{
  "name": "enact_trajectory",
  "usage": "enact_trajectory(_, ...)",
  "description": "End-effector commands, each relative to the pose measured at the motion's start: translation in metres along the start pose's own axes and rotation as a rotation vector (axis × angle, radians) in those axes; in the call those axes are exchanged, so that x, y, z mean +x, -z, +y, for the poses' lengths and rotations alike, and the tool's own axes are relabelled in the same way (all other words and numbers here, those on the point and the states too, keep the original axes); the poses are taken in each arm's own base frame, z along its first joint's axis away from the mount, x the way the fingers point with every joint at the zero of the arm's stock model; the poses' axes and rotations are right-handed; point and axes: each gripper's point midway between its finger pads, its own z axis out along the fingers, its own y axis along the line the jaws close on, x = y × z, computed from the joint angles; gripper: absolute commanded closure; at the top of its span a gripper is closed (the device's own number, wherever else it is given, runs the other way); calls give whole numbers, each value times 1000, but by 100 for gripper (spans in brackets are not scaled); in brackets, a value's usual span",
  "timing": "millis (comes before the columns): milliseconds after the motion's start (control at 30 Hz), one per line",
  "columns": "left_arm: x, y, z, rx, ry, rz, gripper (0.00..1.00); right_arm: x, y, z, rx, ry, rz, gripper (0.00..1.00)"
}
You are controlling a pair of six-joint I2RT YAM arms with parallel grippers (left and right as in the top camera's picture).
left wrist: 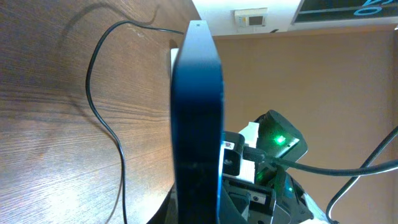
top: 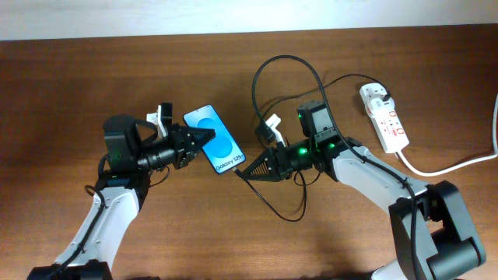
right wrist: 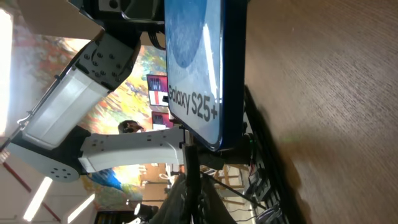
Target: Plug charger to phone and switch on socket
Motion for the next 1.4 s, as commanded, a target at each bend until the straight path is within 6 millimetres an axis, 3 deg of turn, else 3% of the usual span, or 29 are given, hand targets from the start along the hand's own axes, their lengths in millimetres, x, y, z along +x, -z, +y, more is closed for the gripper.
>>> enact_trajectory(0, -1, 2, -10, 23, -43, 8, 100, -2, 1, 10, -14, 17, 3, 96)
enact_trajectory(700, 0, 1, -9, 19, -34, 10, 100, -2, 1, 3, 18, -30, -13, 96)
enact_trajectory(933, -3, 1, -8, 11, -54, -3, 100, 4, 1, 13, -36, -26, 24, 96)
enact_trajectory(1367, -2, 1, -8, 14, -26, 1, 100, 1, 1, 8, -10, -47, 6, 96)
